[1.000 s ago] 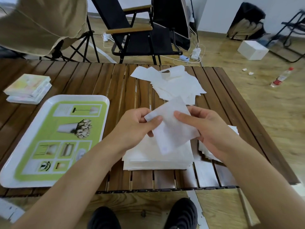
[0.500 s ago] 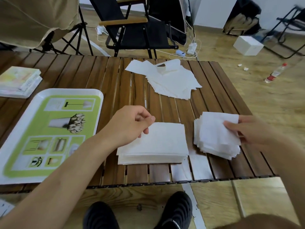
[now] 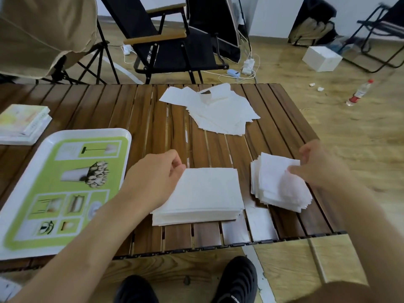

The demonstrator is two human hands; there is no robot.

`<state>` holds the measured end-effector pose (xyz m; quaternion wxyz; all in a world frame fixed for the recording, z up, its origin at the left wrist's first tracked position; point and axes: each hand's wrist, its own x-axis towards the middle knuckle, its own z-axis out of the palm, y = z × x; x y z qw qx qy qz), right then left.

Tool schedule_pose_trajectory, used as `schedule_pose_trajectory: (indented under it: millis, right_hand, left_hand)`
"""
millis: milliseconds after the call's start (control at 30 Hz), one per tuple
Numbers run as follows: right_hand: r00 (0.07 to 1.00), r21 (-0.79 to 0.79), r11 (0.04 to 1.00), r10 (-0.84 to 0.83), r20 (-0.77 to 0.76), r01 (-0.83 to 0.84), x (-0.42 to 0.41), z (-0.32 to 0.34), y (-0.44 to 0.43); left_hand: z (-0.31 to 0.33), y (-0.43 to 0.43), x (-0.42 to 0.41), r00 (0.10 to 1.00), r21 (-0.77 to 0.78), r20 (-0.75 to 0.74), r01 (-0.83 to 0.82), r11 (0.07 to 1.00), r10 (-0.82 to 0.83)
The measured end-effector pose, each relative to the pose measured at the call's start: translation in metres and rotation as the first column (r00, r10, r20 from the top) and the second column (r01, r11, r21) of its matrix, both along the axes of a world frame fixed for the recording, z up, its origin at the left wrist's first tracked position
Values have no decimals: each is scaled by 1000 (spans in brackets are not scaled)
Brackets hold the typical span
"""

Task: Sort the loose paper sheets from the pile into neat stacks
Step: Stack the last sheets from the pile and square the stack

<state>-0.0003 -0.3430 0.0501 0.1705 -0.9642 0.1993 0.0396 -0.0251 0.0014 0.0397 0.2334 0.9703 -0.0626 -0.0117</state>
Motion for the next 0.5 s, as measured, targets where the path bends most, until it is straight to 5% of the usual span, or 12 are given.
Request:
schedule_pose_trajectory:
  millis: [200,300,500]
  right_hand:
    - [972,94,990,124,-200,-107,5,-6,21]
    - [987,123,985,133,-89,-122,9,-1,17]
    - [979,211,959,203,-34,-191,6,15,23]
  left_hand:
    - [-2,-6,-8,997,95,75,-29,995,22]
    - [-3,-16,3,994,102,106,-30,994,19]
    - [-28,-72,95,951,368,196,155,917,-240]
